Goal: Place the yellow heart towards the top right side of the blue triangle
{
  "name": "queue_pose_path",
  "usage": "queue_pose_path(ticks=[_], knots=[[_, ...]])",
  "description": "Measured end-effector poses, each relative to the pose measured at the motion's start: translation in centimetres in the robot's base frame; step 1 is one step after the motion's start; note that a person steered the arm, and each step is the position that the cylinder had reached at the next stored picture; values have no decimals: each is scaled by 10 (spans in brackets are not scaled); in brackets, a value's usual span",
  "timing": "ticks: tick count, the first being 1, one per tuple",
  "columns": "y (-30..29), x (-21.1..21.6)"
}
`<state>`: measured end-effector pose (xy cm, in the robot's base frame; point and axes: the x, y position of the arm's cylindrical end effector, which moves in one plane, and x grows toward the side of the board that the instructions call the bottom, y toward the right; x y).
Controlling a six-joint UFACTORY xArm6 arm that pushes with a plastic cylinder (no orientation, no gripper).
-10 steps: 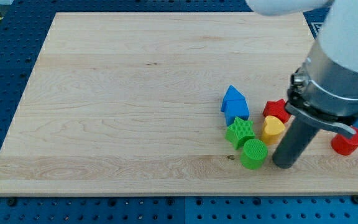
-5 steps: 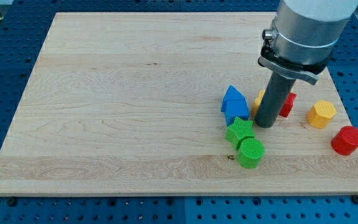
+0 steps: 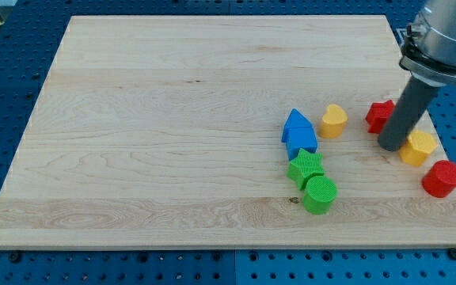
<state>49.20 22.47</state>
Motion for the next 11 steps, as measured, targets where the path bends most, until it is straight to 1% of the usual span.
queue_pose_path(ticks=[1,3,7,9,10,11], knots=[[0,0],[-24,-24],[-32,-29],[-54,-30],[-63,-38],[-62,-60]])
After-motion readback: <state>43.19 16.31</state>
